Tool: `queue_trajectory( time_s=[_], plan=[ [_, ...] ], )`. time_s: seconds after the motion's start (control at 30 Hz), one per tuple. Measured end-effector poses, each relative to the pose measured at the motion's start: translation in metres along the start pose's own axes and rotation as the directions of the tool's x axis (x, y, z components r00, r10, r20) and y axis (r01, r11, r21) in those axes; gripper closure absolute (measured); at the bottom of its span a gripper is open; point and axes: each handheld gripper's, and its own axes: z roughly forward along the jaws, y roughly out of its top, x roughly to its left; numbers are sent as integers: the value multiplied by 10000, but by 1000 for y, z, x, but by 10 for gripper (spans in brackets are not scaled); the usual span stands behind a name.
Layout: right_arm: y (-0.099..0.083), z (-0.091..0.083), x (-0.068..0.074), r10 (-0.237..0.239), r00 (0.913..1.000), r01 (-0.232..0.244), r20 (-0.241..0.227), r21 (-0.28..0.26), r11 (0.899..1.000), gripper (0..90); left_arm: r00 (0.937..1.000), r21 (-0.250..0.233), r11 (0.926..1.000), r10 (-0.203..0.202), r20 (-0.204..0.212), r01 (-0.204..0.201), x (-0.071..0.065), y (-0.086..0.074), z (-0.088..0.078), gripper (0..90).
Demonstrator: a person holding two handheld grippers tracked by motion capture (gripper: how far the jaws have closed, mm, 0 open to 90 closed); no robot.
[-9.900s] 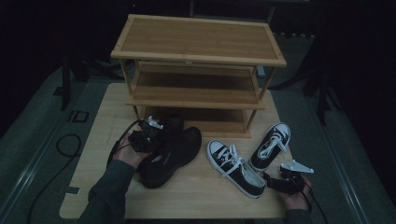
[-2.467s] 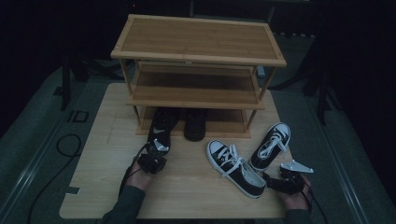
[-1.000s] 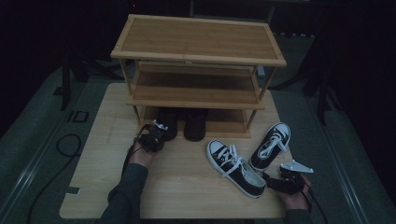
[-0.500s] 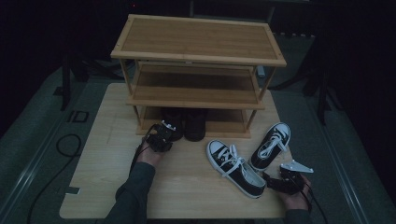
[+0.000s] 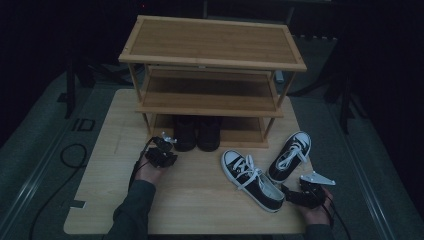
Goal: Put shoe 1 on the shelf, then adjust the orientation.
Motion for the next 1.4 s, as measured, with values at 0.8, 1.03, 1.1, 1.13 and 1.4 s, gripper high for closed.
queue_trajectory(
  time_s=[0.8,1.03,1.1,1.13,1.4],
  plan=[
    [2,-1,2,-155,9997,157,-169,122,9998,253,9989,-778,9961,-438,-152,425,16,-46,-8,654],
    [4,-10,7,-826,9927,854,-877,285,9959,739,9987,-809,9955,-508,-101,499,14,-50,-7,639],
    [6,-14,9,-874,9903,891,-1081,109,9960,822,9983,-851,9948,-576,-84,567,14,-51,-7,635],
    [8,-17,10,-920,9895,922,-1110,-33,9957,837,9983,-866,9946,-578,-51,572,14,-52,-7,635],
    [24,-34,24,-1391,9756,1303,-1699,-617,9896,865,9970,-920,9928,-753,163,764,19,-54,-9,626]
  ],
)
